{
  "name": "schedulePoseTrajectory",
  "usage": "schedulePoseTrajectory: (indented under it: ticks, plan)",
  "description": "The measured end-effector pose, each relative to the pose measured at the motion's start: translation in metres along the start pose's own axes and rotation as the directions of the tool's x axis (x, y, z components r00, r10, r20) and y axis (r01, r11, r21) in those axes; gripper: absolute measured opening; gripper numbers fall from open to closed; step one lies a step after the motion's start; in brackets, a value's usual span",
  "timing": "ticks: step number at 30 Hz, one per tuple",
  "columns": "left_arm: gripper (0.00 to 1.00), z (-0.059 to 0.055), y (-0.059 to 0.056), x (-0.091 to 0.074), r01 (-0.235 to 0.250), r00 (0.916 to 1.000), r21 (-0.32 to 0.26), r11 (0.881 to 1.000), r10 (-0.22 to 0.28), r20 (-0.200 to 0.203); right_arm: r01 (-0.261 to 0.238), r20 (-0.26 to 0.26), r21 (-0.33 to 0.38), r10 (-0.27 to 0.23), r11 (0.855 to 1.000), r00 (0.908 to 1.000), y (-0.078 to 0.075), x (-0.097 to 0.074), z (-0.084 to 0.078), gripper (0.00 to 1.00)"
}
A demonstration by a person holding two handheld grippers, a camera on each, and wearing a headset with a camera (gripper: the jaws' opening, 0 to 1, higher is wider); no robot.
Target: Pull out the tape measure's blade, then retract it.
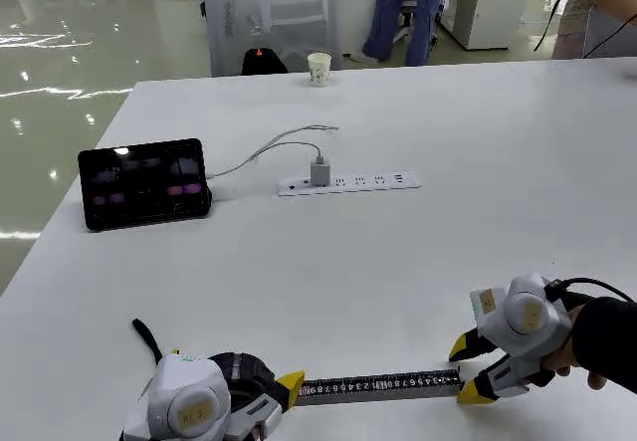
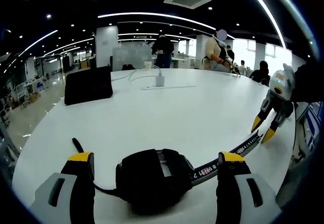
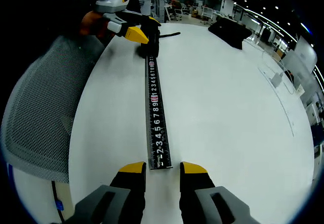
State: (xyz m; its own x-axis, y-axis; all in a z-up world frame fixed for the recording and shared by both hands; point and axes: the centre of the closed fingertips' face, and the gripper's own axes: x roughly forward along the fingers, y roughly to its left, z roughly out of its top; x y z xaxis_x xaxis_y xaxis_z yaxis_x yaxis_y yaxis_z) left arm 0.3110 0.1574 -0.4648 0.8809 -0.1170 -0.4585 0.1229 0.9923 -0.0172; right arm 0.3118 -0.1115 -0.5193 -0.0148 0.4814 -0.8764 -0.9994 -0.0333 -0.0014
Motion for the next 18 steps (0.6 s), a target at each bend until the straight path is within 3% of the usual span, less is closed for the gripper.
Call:
schedulePoseTrajectory:
  ticks: [6, 10, 12, 18]
  plan:
    - [0.99, -0.0011, -0.0001, 0.0006, 0.002, 1.0000, -0.008, 1.000, -0.002, 0.000, -0.002, -0.009, -0.018, 0.002, 1.000, 1.0000, 0.0011, 0.0028, 0.0001, 0.15]
    - [0.99, -0.0006, 0.0018, -0.0002, -0.011, 0.9999, -0.013, 1.000, 0.011, 0.002, -0.006, -0.015, -0.019, 0.006, 1.000, 0.9999, 0.0019, 0.0034, 0.0010, 0.13]
    - [0.99, -0.0004, 0.0022, -0.0002, -0.014, 0.9999, -0.021, 1.000, 0.014, 0.004, -0.013, -0.031, -0.053, 0.011, 0.998, 0.9994, 0.0025, 0.0038, 0.0011, 0.12]
    - [0.97, -0.0073, 0.0011, 0.0007, -0.018, 0.9998, -0.022, 1.000, 0.018, -0.013, -0.021, -0.062, -0.046, 0.019, 0.999, 0.9979, 0.0020, 0.0043, 0.0009, 0.12]
